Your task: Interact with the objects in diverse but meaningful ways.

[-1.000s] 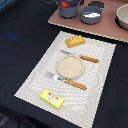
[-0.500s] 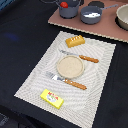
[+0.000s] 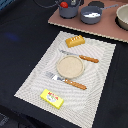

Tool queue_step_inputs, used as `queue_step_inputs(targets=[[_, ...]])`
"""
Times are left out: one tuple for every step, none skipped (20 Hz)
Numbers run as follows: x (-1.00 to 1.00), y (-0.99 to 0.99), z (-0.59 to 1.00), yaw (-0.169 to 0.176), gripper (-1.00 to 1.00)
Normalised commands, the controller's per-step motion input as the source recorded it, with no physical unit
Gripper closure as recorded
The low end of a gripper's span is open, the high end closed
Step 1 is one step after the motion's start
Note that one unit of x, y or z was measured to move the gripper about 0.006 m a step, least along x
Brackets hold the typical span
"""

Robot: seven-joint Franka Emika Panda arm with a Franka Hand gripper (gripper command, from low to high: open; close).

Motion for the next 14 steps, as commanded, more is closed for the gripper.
queue_step_inputs(targets=[[0.0, -0.06, -0.29, 0.006, -1.0], [-0.03, -0.07, -0.31, 0.004, -1.0], [-0.03, -0.09, -0.32, 0.004, -1.0], [-0.01, -0.09, -0.31, 0.003, -1.0], [0.0, -0.07, -0.29, 0.0, -1.0], [0.0, -0.07, -0.27, 0.0, -1.0], [0.0, -0.07, -0.26, 0.0, -1.0], [0.0, -0.05, -0.27, 0.0, -1.0], [0.0, -0.04, -0.27, 0.0, -1.0], [0.0, -0.03, -0.26, 0.0, -1.0], [0.0, -0.03, -0.26, 0.0, -1.0], [0.0, -0.02, -0.26, 0.0, -1.0], [0.0, 0.0, -0.27, 0.0, -1.0], [0.0, 0.0, -0.28, 0.0, -1.0]])
